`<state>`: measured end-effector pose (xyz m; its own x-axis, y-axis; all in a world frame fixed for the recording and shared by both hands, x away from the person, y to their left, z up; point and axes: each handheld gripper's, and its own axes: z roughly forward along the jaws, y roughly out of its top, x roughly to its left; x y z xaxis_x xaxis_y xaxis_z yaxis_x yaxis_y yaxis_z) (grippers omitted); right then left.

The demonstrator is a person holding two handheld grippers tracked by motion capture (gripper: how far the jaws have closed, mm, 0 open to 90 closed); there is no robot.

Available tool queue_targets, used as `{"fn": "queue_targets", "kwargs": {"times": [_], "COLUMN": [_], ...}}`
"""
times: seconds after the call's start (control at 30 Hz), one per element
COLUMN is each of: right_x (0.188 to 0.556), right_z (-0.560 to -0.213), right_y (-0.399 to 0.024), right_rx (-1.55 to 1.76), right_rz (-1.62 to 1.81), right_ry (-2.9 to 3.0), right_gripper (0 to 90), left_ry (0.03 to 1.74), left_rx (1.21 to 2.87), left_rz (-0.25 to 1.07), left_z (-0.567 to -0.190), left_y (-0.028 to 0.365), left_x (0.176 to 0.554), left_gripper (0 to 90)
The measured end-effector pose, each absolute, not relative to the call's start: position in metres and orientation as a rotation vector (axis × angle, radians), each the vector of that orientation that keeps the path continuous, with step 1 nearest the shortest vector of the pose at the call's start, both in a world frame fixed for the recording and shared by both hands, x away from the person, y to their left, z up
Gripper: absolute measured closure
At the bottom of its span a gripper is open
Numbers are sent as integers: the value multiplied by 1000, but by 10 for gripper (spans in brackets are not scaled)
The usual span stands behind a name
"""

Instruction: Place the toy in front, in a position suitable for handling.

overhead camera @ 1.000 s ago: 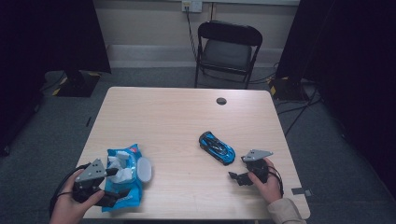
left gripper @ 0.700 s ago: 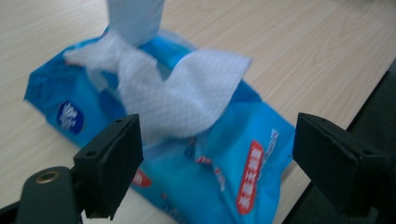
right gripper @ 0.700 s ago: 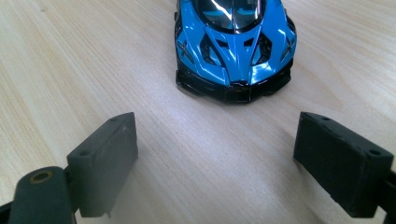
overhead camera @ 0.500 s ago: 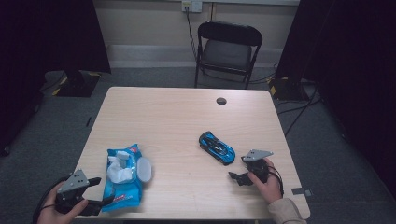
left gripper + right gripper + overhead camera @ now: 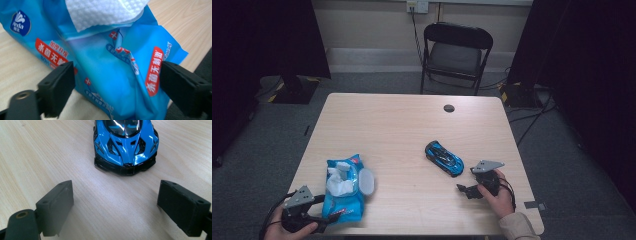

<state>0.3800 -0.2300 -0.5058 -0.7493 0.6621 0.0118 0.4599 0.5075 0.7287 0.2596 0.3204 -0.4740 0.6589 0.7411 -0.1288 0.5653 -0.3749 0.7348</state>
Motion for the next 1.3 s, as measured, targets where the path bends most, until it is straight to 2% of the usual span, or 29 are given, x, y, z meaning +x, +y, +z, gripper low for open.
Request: {"fn": "queue_targets", "kwargs": {"times": [0.37, 0.67, 1.03, 1.3], "right_x": [380, 380, 380, 380], "right_z": [-506, -506, -506, -506], "right_y": [-230, -230, -230, -230], "right_rx": [944, 942, 938, 938], "right_rz": [1080, 1081, 1082, 1082], "right_ry": [2486, 2487, 2489, 2489], "right_gripper": [127, 126, 124, 124], "left_ry": [1041, 1076, 1126, 1136], "left_rx": [2052, 2092, 2093, 2086], "left_rz": [249, 323, 396, 447], "left_z": [-479, -477, -476, -476], "left_y": [319, 310, 280, 259], "left_x": [258, 264, 299, 327], "left_gripper": [171, 241, 239, 203]}}
